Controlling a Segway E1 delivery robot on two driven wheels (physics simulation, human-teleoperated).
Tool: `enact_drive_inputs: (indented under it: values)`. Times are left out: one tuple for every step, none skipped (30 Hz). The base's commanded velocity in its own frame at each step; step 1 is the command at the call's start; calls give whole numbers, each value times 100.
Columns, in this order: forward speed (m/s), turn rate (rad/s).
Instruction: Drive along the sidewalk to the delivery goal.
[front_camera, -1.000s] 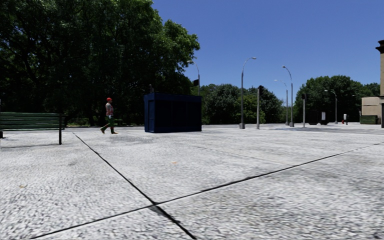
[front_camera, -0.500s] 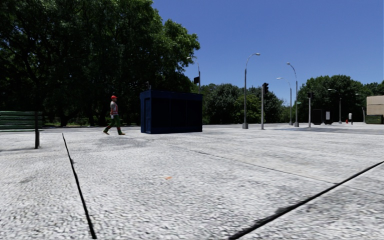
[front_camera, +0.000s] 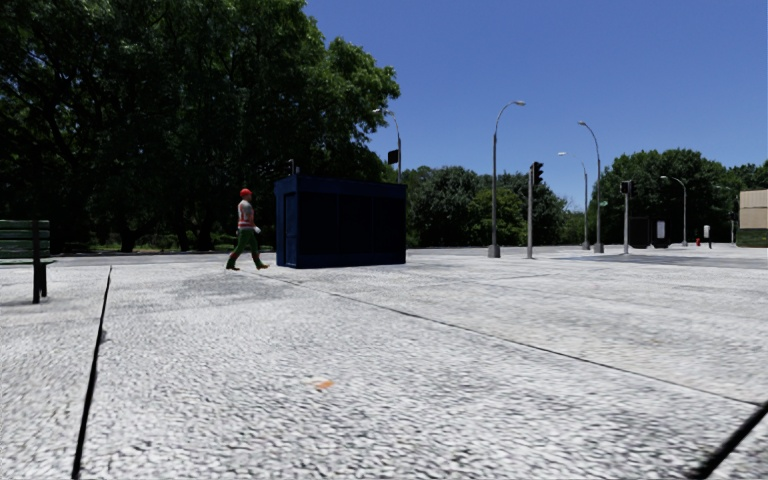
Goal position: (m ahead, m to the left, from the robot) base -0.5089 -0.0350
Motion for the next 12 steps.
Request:
enact_drive_inputs:
  values:
    - [0,0]
    - [0,0]
    - [0,0]
    - [0,0]
    - [0,0]
    - [0,0]
    - [0,0]
    - [0,0]
    - [0,0]
    - [0,0]
    - [0,0]
    - [0,0]
